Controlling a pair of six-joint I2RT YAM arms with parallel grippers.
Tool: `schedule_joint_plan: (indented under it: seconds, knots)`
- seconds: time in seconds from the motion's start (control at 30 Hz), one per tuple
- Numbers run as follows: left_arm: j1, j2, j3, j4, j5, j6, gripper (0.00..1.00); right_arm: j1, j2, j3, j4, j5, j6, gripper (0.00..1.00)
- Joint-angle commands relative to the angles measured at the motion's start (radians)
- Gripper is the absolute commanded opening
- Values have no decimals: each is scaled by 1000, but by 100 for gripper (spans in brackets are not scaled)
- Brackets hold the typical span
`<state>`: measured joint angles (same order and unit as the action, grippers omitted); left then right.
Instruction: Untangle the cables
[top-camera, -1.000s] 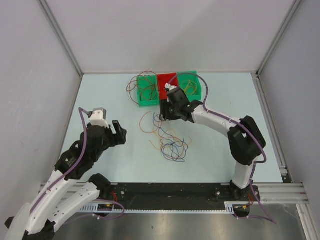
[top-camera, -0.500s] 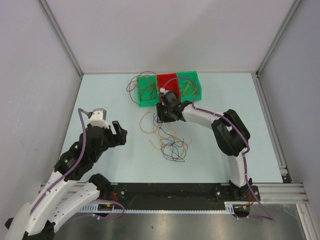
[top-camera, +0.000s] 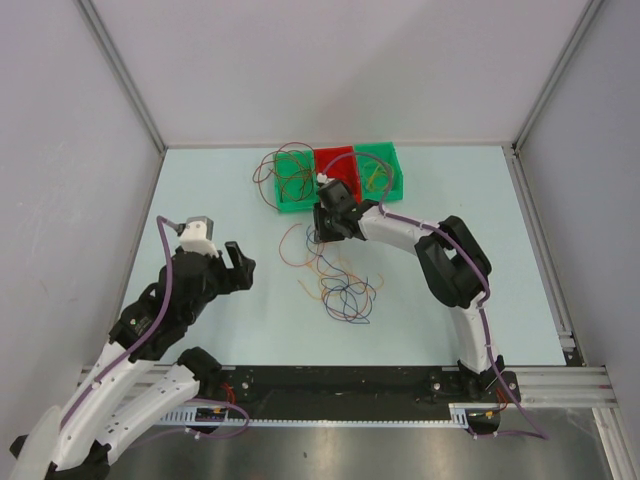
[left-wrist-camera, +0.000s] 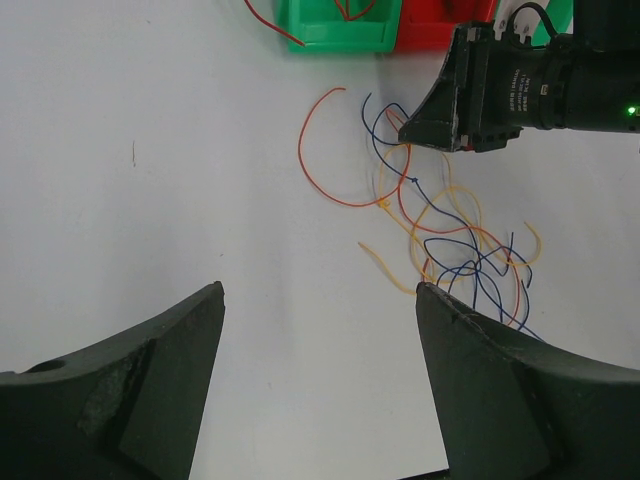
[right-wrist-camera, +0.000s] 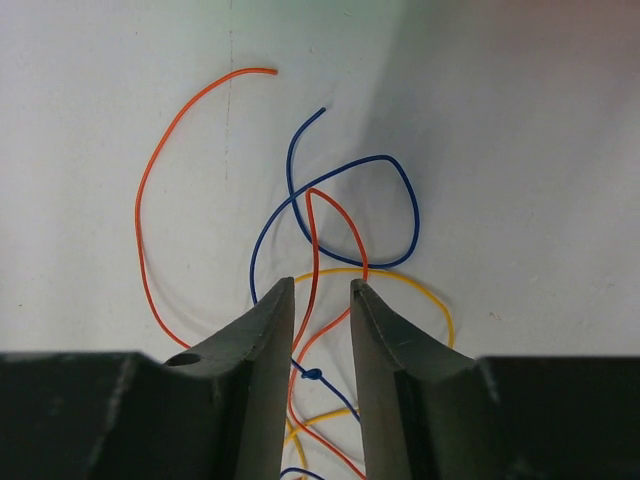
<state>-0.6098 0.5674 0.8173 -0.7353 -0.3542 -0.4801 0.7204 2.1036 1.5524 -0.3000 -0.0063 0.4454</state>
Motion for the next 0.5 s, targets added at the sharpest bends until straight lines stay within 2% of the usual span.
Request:
schedule_joint_plan:
  seconds: [0.0,0.4,0.47]
  knots:
    - [7,-1,-1,33,12,1,82,5,6,43,28,37,10,31]
    - [7,2,-1,28,1,0,82,5,4,37,58,26,-16,0]
    - [7,2,-1,28,-2,-2,82,5,-14,31,61,31,-28,0]
